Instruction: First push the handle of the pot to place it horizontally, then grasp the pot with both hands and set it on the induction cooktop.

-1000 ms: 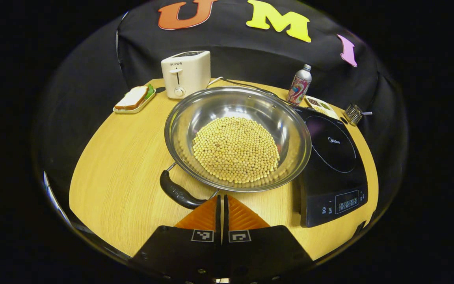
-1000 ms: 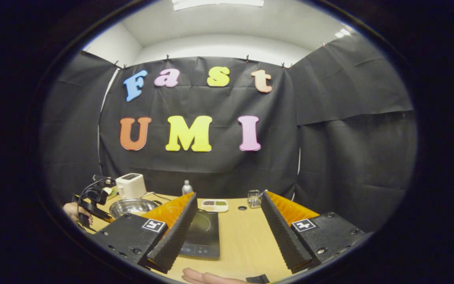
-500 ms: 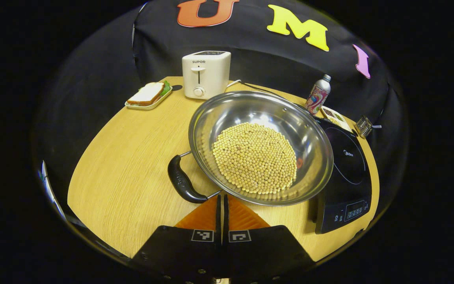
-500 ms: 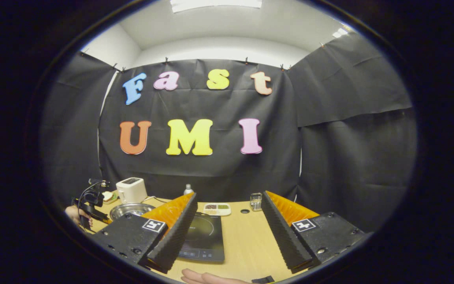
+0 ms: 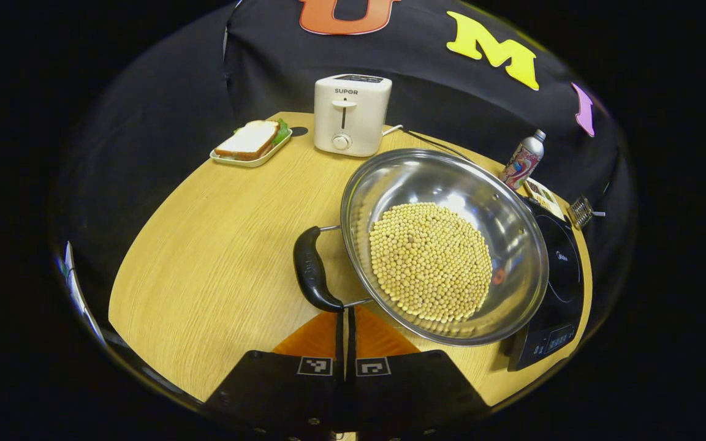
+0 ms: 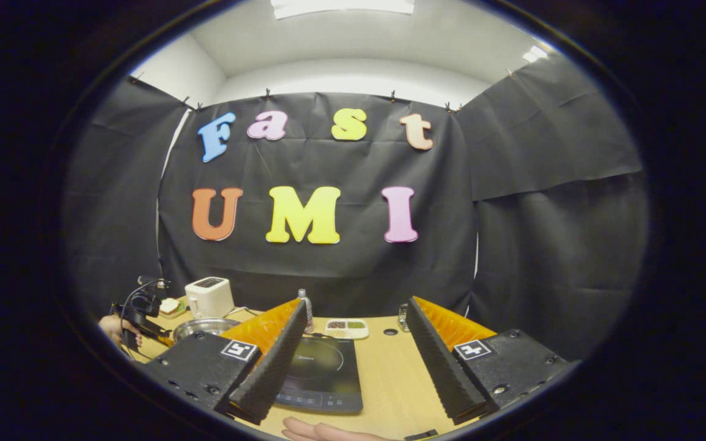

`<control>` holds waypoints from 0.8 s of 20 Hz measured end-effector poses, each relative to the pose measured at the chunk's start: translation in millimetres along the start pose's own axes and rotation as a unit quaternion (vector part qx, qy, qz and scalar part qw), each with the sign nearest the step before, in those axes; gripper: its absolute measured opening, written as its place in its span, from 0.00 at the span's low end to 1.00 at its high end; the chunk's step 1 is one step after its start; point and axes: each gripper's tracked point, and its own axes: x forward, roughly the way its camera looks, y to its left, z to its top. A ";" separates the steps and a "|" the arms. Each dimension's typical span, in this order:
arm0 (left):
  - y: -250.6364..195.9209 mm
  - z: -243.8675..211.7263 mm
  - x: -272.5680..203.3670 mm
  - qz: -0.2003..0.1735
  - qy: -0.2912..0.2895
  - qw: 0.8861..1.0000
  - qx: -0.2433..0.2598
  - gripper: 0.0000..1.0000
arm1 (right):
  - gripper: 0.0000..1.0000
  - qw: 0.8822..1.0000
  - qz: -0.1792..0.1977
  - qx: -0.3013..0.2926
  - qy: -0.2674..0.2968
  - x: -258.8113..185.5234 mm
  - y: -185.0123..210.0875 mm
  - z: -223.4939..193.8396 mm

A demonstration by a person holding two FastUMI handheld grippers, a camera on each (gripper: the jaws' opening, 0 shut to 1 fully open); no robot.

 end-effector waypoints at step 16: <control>32.5 41.6 40.5 0.015 0.014 1.000 0.000 0.00 | 0.99 0.999 -0.004 -0.006 0.044 49.7 34.4 -36.5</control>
